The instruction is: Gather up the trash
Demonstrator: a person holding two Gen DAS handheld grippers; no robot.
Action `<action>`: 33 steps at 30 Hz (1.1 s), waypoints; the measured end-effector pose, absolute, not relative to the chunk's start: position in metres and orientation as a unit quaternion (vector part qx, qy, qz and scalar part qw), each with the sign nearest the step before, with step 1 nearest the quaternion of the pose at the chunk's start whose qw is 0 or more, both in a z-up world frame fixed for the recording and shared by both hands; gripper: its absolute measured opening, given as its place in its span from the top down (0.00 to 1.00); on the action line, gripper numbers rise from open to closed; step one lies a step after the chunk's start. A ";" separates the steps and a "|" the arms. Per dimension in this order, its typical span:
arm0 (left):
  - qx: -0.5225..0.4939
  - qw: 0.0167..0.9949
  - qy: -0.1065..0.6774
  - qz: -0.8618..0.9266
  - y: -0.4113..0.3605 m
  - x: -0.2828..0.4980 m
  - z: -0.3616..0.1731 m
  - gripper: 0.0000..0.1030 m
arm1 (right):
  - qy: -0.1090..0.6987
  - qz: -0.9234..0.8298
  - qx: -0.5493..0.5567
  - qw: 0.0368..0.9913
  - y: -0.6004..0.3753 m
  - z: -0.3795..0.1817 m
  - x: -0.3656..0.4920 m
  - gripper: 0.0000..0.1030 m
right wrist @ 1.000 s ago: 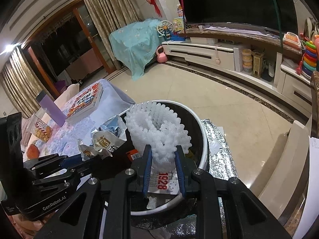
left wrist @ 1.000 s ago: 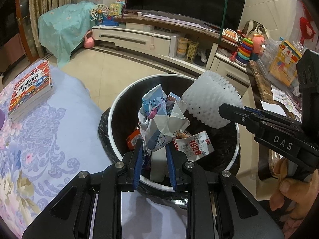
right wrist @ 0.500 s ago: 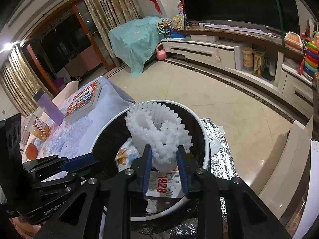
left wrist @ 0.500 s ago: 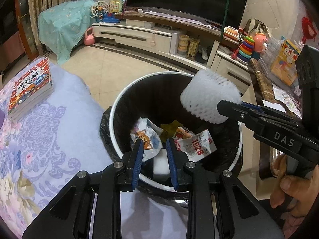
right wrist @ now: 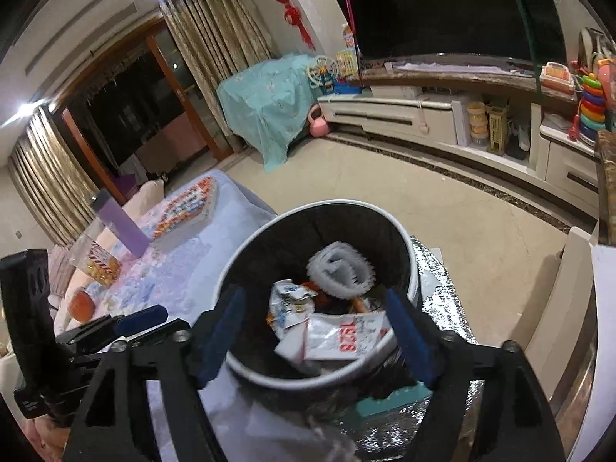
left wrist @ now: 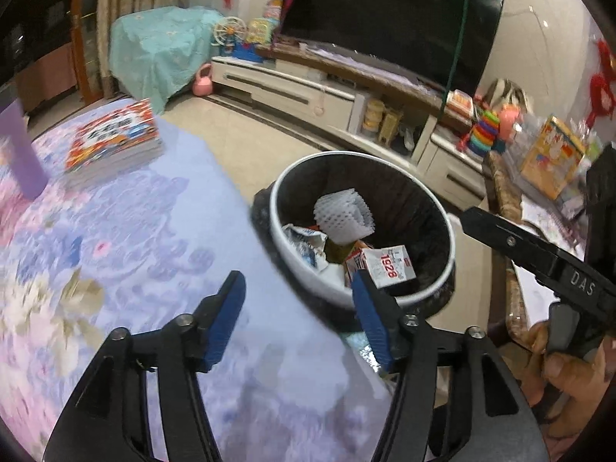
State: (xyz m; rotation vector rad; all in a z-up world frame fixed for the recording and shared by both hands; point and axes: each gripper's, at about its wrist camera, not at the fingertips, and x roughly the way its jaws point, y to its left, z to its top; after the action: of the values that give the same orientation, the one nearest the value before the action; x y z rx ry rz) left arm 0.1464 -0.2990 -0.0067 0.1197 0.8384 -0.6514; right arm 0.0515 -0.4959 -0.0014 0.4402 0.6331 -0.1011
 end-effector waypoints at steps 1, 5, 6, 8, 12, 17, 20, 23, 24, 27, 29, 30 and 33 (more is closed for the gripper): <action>0.046 0.865 0.395 -0.306 -0.288 0.139 -0.005 0.34 | 0.303 -0.050 0.217 0.927 -0.492 0.000 0.045 0.20; 0.013 0.877 0.378 -0.296 -0.254 0.116 0.002 0.24 | 0.276 -0.055 0.224 0.933 -0.471 0.007 0.015 0.10; 0.006 0.880 0.375 -0.293 -0.246 0.111 0.004 0.22 | 0.271 -0.056 0.225 0.934 -0.467 0.009 0.010 0.09; -0.011 0.886 0.363 -0.288 -0.228 0.099 0.009 0.18 | 0.260 -0.059 0.222 0.938 -0.457 0.012 -0.002 0.07; -0.019 0.902 0.327 -0.282 -0.204 0.077 0.026 0.16 | 0.232 -0.072 0.197 0.950 -0.431 0.025 -0.025 0.02; -0.014 0.924 0.265 -0.276 -0.179 0.046 0.050 0.05 | 0.185 -0.084 0.154 0.967 -0.404 0.054 -0.047 0.00; -0.013 0.945 0.209 -0.251 -0.163 0.023 0.054 0.00 | 0.135 -0.100 0.130 0.977 -0.387 0.067 -0.069 0.00; -0.014 0.964 0.164 -0.207 -0.152 0.008 0.045 0.00 | 0.110 -0.111 0.115 0.981 -0.376 0.061 -0.080 0.00; -0.013 0.967 0.159 -0.197 -0.150 0.006 0.040 0.00 | 0.104 -0.119 0.103 0.982 -0.372 0.056 -0.082 0.00; -0.006 0.972 0.156 -0.177 -0.147 0.004 0.028 0.00 | 0.101 -0.143 0.073 0.982 -0.363 0.039 -0.080 0.00; -0.003 0.972 0.159 -0.170 -0.145 0.004 0.022 0.00 | 0.099 -0.149 0.059 0.982 -0.358 0.031 -0.079 0.00; -0.002 0.973 0.159 -0.166 -0.143 0.003 0.020 0.00 | 0.100 -0.152 0.053 0.982 -0.355 0.027 -0.077 0.00; 0.005 0.976 0.153 -0.155 -0.141 -0.003 0.017 0.00 | 0.109 -0.154 0.042 0.981 -0.350 0.019 -0.075 0.00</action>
State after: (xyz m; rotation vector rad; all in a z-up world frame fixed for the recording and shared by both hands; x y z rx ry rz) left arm -0.0026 -0.1409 0.0170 0.0103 0.3093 -0.3121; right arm -0.0747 -0.3501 0.0185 0.0850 0.2190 -0.3105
